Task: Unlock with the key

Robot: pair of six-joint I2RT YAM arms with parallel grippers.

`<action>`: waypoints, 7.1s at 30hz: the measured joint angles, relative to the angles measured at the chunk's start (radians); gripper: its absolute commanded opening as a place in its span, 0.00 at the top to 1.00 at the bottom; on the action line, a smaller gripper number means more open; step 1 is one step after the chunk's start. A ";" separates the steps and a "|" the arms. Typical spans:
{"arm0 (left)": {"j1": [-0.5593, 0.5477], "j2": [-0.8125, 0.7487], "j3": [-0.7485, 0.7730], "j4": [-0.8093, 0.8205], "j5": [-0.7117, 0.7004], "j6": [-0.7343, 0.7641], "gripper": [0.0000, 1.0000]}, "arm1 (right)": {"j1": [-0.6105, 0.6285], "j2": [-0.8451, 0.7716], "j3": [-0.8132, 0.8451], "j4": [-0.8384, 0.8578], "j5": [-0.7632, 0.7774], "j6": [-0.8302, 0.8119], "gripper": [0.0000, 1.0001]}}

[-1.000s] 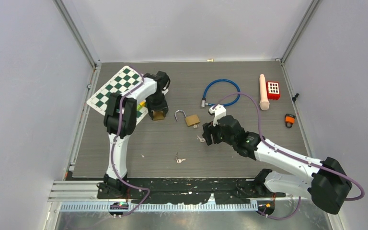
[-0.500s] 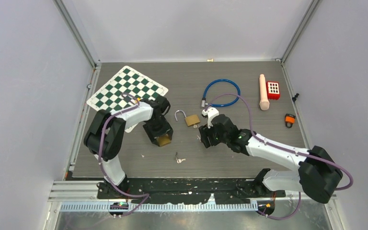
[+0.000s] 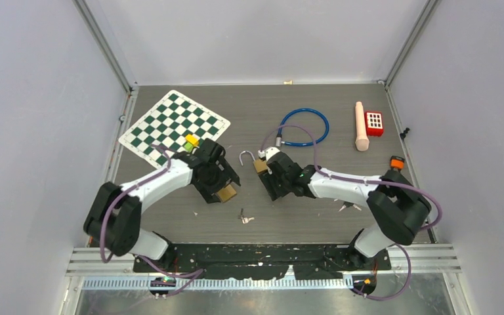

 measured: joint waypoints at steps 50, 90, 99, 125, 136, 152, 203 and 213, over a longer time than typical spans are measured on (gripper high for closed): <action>0.000 -0.562 -0.400 0.578 0.080 0.241 0.14 | 0.018 -0.158 -0.046 -0.039 -0.002 0.063 0.40; 0.000 -0.562 -0.379 0.532 0.097 0.294 0.15 | 0.063 -0.134 -0.108 0.111 -0.186 0.077 0.93; 0.000 -0.534 -0.379 0.542 0.123 0.283 0.15 | 0.063 -0.102 -0.046 -0.004 -0.138 0.024 0.51; 0.000 -0.543 -0.379 0.484 0.086 0.287 0.15 | 0.119 0.109 0.115 -0.184 -0.055 -0.047 0.95; 0.000 -0.482 -0.372 0.494 0.138 0.256 0.15 | 0.119 -0.071 0.033 -0.118 -0.050 -0.072 0.95; 0.000 -0.402 -0.341 0.568 0.247 0.039 0.15 | 0.119 -0.277 -0.126 0.175 0.003 -0.063 0.95; 0.152 -0.635 -0.323 0.232 0.129 0.343 0.15 | 0.111 0.170 0.169 -0.290 -0.206 -0.068 0.95; 0.149 -0.598 -0.379 0.321 0.210 0.306 0.15 | 0.080 0.072 0.101 -0.140 -0.282 -0.047 0.57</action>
